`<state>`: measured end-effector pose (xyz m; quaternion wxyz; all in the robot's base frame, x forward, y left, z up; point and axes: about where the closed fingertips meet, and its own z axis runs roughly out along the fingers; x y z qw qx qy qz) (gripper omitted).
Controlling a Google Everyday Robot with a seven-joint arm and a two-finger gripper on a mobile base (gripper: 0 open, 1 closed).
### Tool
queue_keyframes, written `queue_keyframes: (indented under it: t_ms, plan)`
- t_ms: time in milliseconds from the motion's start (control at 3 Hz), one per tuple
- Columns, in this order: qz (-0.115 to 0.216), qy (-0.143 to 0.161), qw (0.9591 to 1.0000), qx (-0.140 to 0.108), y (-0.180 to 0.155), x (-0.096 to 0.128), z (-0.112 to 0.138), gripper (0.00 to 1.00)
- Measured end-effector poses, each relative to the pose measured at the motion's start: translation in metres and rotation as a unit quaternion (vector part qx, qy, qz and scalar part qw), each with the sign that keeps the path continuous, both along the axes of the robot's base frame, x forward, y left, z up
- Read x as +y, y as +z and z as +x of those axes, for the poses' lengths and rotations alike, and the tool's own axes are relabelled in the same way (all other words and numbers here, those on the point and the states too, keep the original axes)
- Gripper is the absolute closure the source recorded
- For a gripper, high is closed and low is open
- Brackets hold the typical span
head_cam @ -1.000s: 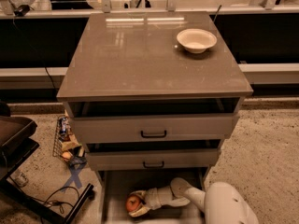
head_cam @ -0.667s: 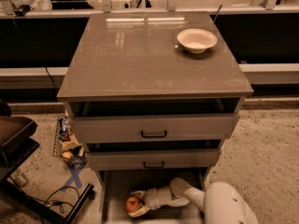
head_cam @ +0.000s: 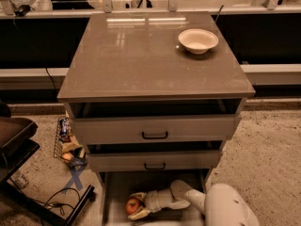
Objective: Place apple into bottom drawer
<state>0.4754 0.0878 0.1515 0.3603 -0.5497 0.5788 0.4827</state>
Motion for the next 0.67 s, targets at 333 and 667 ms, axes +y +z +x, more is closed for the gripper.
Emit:
queue_keyframes:
  t_ms: [333, 667]
  plan:
    - [0.001, 0.001, 1.0, 0.001, -0.0002, 0.0013, -0.001, 0.0]
    - [0.001, 0.001, 1.0, 0.001, -0.0002, 0.0014, -0.0011, 0.0]
